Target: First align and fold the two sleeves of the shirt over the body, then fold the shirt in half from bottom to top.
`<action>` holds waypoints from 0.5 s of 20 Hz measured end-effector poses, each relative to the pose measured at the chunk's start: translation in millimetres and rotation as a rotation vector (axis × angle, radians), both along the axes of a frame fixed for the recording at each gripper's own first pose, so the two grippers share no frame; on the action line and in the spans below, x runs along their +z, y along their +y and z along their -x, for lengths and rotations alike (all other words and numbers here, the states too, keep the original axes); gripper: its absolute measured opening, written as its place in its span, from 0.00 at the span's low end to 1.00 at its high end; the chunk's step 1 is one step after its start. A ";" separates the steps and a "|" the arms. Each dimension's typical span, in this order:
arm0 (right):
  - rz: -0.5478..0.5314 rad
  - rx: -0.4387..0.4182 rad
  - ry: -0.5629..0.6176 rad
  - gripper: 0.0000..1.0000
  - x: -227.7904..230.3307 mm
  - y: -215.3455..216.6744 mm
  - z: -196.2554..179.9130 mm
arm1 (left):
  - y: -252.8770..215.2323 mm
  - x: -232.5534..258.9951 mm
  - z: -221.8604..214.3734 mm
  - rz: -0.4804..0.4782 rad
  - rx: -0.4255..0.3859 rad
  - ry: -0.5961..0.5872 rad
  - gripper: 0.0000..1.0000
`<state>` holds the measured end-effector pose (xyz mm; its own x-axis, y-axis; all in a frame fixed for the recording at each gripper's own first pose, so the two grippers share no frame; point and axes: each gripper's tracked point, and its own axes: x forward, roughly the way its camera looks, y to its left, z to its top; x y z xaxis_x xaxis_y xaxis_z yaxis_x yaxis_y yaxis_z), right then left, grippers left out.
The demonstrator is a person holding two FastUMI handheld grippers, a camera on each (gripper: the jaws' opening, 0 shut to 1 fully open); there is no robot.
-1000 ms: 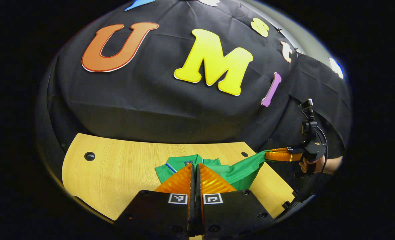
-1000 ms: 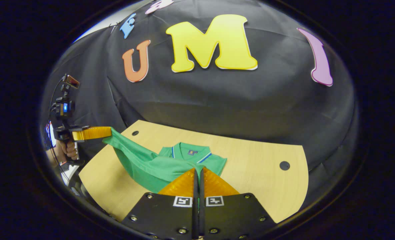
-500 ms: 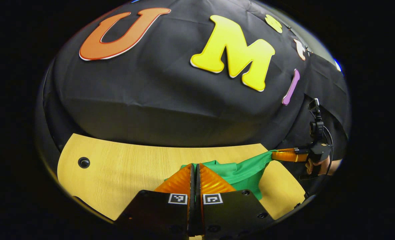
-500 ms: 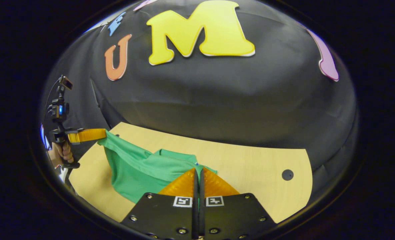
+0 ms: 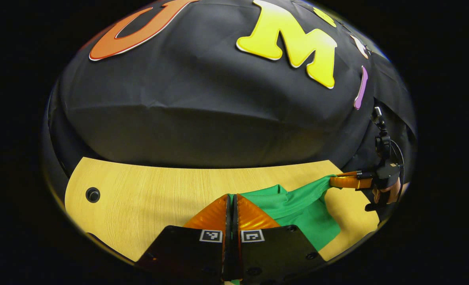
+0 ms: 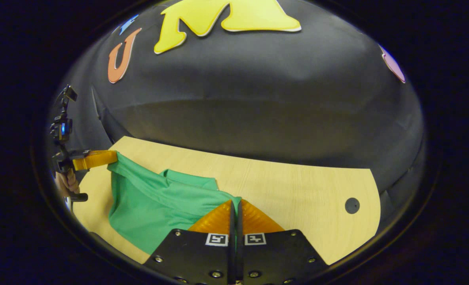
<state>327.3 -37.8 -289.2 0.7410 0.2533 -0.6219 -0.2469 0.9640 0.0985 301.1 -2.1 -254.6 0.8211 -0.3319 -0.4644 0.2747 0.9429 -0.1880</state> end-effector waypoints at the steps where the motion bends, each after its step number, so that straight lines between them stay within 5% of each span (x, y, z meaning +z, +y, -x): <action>1: 0.011 -0.002 -0.002 0.01 -4.6 1.6 -3.4 | 1.0 -6.3 -2.3 -0.018 0.015 0.007 0.03; 8: 0.074 -0.050 -0.013 0.03 -29.4 2.3 -24.5 | 3.0 -43.1 -14.9 -0.065 0.073 0.044 0.08; 9: 0.063 -0.046 -0.013 0.09 -32.2 4.7 -23.2 | 4.6 -46.1 -16.4 -0.078 0.087 0.049 0.11; 10: 0.054 -0.053 -0.012 0.31 -28.8 3.9 -23.0 | 8.7 -47.3 -14.3 -0.092 0.102 0.054 0.33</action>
